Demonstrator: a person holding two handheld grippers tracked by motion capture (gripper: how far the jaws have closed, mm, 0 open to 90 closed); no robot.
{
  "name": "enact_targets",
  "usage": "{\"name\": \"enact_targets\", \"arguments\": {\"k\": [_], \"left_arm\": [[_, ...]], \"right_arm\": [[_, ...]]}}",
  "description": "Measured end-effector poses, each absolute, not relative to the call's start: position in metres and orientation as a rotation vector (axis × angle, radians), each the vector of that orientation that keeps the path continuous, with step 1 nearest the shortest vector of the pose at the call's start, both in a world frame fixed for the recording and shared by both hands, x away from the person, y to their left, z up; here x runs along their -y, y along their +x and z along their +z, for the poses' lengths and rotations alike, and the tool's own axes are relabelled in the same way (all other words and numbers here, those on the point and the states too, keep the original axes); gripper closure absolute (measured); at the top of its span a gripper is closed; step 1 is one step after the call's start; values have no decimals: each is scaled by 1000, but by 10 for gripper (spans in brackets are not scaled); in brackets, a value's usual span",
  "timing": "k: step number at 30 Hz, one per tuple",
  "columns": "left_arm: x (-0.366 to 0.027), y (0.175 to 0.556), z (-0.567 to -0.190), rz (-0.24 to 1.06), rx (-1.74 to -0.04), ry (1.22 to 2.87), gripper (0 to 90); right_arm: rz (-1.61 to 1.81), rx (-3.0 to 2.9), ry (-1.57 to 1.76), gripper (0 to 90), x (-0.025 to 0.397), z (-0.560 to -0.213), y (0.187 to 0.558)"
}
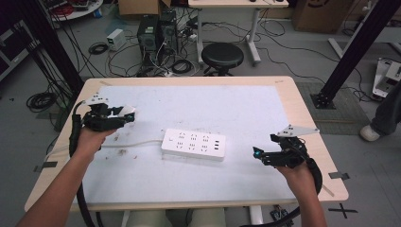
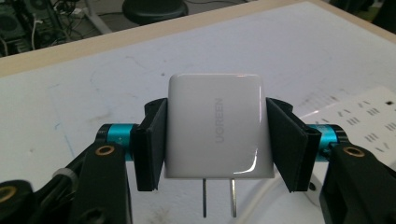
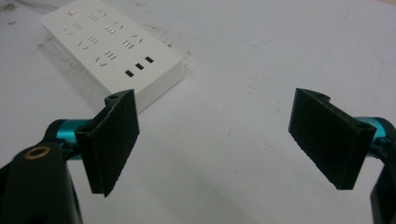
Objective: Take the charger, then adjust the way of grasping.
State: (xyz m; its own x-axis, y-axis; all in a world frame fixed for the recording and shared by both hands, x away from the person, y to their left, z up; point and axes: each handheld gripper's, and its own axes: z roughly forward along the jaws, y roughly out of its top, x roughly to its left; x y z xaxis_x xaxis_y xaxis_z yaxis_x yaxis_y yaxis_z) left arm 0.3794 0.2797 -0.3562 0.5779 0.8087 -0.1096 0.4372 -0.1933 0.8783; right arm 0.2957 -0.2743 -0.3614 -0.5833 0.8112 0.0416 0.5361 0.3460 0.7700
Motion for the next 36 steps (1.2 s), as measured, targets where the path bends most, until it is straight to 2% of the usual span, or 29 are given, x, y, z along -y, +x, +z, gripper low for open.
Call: {"name": "enact_targets", "arguments": {"k": [20,36], "left_arm": [[-270,348,-339,475,-866,1841,426],[-249,333,-333,457,-656,1924,426]], "right_arm": [[1103,-2289,1154,165,268,-356,290],[1136,-2372,1100,165,247,-354,296]]}}
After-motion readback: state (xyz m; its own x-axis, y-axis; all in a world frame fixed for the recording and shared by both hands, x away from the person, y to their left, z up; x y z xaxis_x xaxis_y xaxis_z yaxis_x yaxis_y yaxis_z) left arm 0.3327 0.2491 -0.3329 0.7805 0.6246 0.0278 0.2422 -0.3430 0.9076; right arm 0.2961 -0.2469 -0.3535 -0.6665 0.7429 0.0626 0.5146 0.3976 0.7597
